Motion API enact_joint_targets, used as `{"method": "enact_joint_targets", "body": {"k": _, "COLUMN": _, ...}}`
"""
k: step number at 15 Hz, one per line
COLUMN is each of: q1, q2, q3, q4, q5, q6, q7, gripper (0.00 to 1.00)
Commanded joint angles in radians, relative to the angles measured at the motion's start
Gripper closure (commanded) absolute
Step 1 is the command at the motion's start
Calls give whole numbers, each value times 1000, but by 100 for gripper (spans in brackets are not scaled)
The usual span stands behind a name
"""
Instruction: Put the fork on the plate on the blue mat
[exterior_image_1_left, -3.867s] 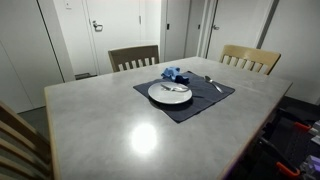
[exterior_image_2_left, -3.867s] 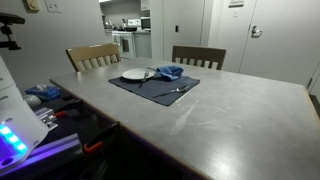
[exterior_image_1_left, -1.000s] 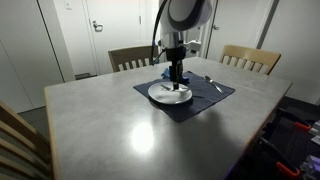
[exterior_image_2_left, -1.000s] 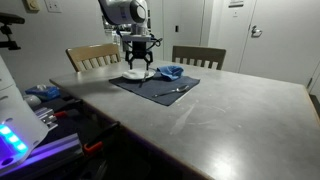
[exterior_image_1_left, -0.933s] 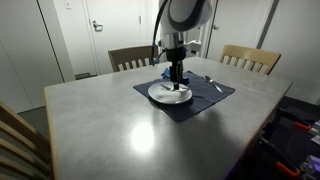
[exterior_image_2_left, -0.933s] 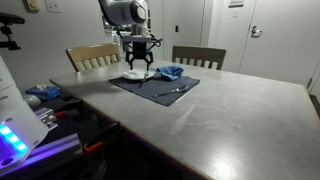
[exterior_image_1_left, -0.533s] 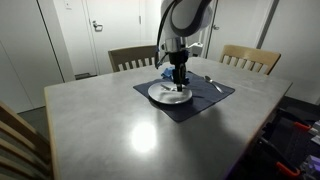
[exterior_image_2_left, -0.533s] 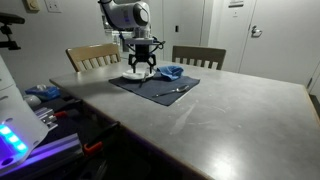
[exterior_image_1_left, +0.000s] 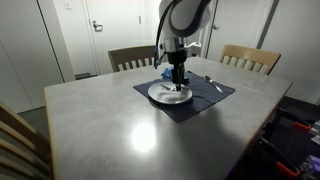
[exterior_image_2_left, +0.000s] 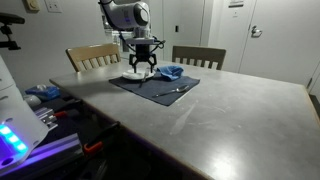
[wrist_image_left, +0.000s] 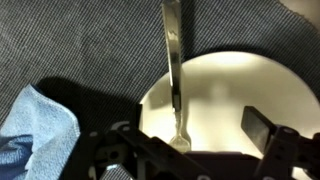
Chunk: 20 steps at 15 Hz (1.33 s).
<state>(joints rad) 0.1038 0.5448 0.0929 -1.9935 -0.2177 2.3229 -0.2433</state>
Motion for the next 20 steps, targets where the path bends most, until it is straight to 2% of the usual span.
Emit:
{"method": "enact_joint_targets", "body": {"k": 1, "q1": 21, "q2": 38, "q3": -11, "q4": 45, "q5": -63, "q6": -16, "q7": -19, "gripper": 0}}
{"method": "enact_joint_targets", "body": {"k": 17, "q1": -3, "q2": 97, "q3": 19, "q4": 110, "q5": -48, "q6": -33, "q7": -102, "gripper": 1}}
{"method": "enact_joint_targets", "body": {"k": 19, "q1": -4, "q2": 98, "q3": 19, "q4": 115, "q5": -47, "q6": -37, "q7": -106, "gripper": 14}}
{"method": "enact_joint_targets", "body": {"k": 20, "q1": -4, "q2": 99, "q3": 20, "q4": 117, "q5": -47, "q6": -38, "q7": -108, "gripper": 24}}
